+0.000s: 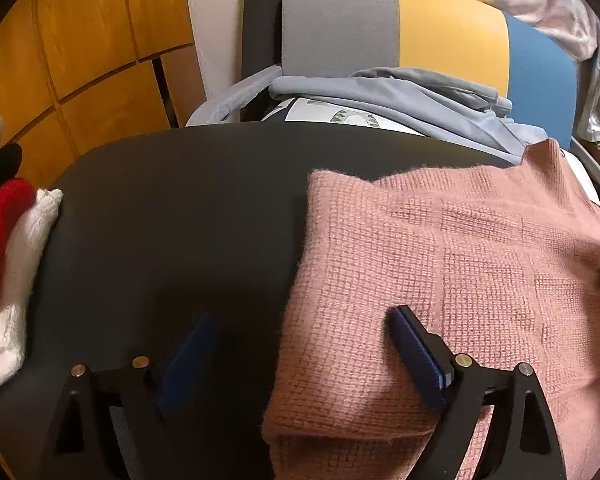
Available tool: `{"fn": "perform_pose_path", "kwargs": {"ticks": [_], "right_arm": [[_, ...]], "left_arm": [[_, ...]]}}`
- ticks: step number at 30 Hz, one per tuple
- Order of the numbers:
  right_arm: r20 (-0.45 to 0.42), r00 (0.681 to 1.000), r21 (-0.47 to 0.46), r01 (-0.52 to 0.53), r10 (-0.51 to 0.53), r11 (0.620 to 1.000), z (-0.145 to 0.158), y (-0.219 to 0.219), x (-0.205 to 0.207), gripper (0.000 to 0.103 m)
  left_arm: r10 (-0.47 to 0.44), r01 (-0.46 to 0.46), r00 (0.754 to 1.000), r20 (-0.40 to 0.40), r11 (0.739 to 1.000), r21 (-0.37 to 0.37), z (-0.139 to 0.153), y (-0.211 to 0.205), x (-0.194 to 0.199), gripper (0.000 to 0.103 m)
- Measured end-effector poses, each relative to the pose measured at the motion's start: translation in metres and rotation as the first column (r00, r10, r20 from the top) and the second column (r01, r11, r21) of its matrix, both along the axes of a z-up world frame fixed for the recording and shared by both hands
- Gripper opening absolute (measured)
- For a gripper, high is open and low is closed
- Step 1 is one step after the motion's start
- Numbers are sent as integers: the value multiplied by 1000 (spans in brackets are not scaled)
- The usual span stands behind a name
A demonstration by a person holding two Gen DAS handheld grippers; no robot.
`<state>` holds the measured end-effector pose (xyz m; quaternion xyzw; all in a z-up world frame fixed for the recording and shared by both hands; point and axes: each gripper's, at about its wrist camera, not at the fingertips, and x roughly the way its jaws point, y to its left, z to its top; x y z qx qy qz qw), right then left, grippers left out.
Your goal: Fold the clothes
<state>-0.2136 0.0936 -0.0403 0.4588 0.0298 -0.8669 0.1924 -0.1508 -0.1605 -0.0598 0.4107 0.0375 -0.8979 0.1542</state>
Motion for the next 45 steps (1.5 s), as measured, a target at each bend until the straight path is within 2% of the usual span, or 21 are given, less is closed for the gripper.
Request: {"fn": "perform_pose_path", "kwargs": {"ticks": [3, 5, 6, 7, 8, 9, 11, 16, 21, 23, 25, 27, 30, 32, 33, 36, 40, 42, 43, 44, 45], "right_arm": [[-19, 996, -51, 85, -86, 995, -2, 22, -9, 9], [-10, 989, -101, 144, -146, 984, -1, 39, -8, 9], [-14, 984, -121, 177, -180, 977, 4, 49, -2, 13], [-17, 977, -141, 209, -214, 968, 10, 60, 3, 23], [-20, 969, -161, 241, -247, 957, 16, 70, 9, 26], [-47, 968, -221, 231, -246, 948, 28, 87, 19, 27], [-91, 974, -143, 195, -209, 970, 37, 92, 31, 27], [11, 934, -231, 350, -357, 908, 25, 182, 61, 27], [124, 865, -300, 499, -486, 813, 14, 273, 91, 27], [146, 794, -283, 605, -590, 745, 14, 326, 115, 27], [154, 690, -261, 719, -707, 644, 17, 385, 140, 28], [166, 539, -200, 839, -826, 507, 17, 443, 166, 29], [237, 314, -113, 949, -919, 295, 9, 510, 199, 30], [285, 206, -128, 976, -936, 175, 3, 541, 220, 30], [301, 179, -145, 979, -937, 140, 1, 549, 225, 31], [337, 149, -211, 974, -930, 80, -4, 567, 229, 32], [344, 142, -234, 970, -928, 62, -6, 574, 211, 33], [341, 114, -242, 970, -933, 30, -9, 575, 200, 33], [350, 116, -268, 963, -930, 19, -10, 577, 198, 33], [358, 118, -295, 956, -926, 8, -11, 579, 196, 31], [366, 120, -321, 947, -923, -4, -12, 580, 194, 17]], "left_arm": [[3, -3, 1000, 0, 1000, -5, 0, 0, 0, 93], [3, -3, 1000, -1, 1000, -1, -1, 0, 0, 93], [3, -3, 1000, -2, 1000, 4, -1, -1, 0, 93], [3, -3, 1000, -2, 1000, 10, -1, -2, 0, 93], [4, -4, 1000, -2, 1000, 16, -1, -3, 0, 94], [4, -4, 1000, -2, 1000, 22, -1, -3, 0, 94], [5, -5, 1000, -1, 1000, 23, -1, -4, 0, 94], [4, -4, 1000, -2, 1000, 21, -1, -3, 1, 94], [9, -10, 1000, 7, 997, 81, -3, -14, 1, 97], [13, -14, 1000, 10, 997, 75, -3, -13, 0, 99], [15, -16, 1000, 9, 998, 58, -2, -10, 1, 99], [17, -17, 1000, 8, 999, 44, -2, -8, 1, 99], [28, -29, 1000, 13, 999, 37, -2, -8, 1, 102], [32, -33, 999, 15, 999, 36, -2, -8, 1, 103], [32, -33, 999, 15, 999, 34, -3, -8, 1, 103], [33, -33, 999, 15, 999, 29, -3, -7, 0, 103], [35, -35, 999, 16, 999, 24, -2, -6, 1, 103], [35, -36, 999, 15, 999, 26, -3, -6, 1, 103], [35, -36, 999, 15, 999, 26, -3, -6, 1, 103], [35, -36, 999, 15, 999, 28, -3, -7, 1, 103], [35, -36, 999, 15, 999, 31, -3, -7, 1, 103]]}}
